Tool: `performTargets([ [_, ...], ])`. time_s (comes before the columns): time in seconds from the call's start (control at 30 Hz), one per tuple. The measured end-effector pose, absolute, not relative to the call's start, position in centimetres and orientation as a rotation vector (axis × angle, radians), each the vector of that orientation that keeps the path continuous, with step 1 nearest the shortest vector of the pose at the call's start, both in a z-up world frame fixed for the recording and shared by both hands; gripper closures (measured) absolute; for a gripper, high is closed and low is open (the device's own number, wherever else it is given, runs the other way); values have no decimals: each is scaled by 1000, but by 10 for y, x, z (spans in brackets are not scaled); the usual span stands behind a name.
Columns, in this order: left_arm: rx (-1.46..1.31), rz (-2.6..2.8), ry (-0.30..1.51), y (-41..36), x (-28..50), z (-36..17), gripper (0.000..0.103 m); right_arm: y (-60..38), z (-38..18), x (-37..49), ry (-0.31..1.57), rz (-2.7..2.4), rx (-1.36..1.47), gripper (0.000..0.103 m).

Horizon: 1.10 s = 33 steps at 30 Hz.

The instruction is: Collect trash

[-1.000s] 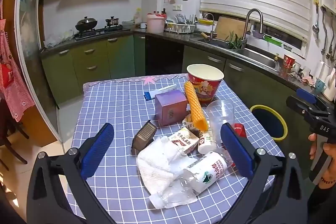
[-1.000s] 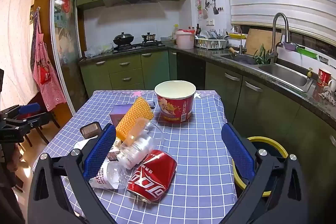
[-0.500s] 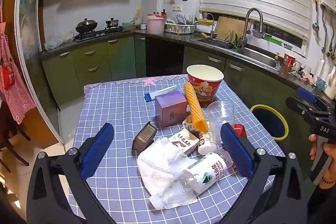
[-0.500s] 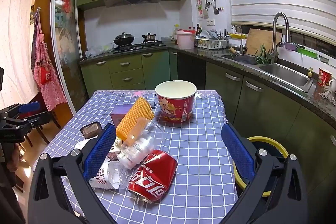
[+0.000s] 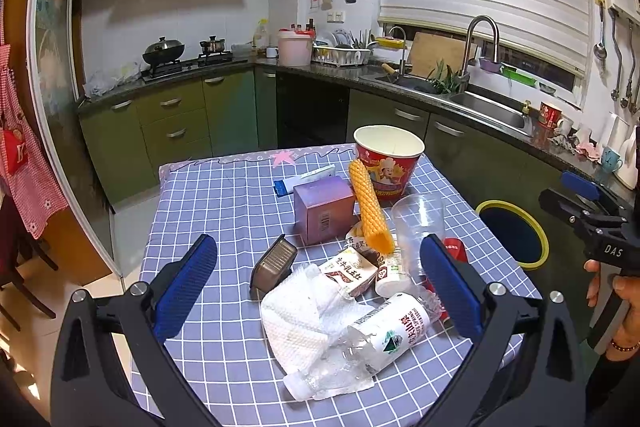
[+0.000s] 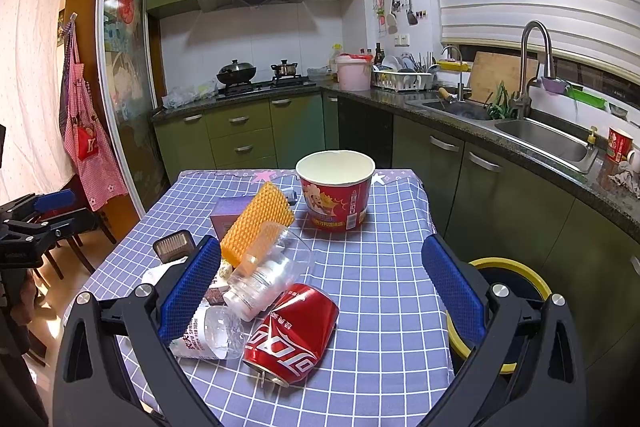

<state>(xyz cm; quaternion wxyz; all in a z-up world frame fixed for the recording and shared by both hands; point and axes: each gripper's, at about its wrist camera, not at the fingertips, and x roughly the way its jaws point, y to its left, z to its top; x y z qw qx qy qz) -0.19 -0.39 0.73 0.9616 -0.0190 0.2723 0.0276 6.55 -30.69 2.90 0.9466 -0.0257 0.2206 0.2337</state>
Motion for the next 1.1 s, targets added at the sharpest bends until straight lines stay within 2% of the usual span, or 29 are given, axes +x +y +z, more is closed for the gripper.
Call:
performTargets([
  [1.1, -28, 53, 560, -11, -2, 5, 6, -311, 20, 68, 464, 478, -47, 4],
])
